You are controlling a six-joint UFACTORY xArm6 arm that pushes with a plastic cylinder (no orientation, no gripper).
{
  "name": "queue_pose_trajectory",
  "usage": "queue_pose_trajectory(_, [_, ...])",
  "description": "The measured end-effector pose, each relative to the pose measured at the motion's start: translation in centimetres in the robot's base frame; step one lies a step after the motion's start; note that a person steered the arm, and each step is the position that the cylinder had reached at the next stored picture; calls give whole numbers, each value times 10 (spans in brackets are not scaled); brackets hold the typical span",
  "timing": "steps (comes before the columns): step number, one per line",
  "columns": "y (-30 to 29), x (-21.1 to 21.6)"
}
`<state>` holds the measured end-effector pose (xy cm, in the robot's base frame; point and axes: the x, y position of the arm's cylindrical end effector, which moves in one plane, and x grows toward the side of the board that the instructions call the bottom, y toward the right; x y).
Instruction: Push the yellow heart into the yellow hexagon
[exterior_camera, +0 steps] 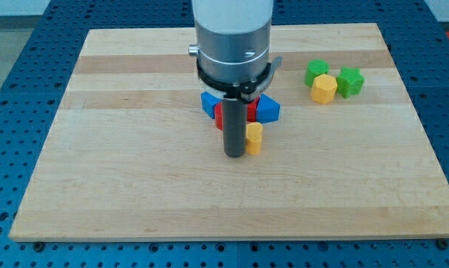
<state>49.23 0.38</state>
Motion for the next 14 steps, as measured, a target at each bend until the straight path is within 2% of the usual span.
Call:
queue_pose_trajectory(3, [94, -18])
queue_pose_trajectory(4, [104, -22])
queue_pose_trajectory(7, [73, -17])
queue_pose_trajectory(12, [87, -47])
queue_pose_trajectory(14, [119, -70])
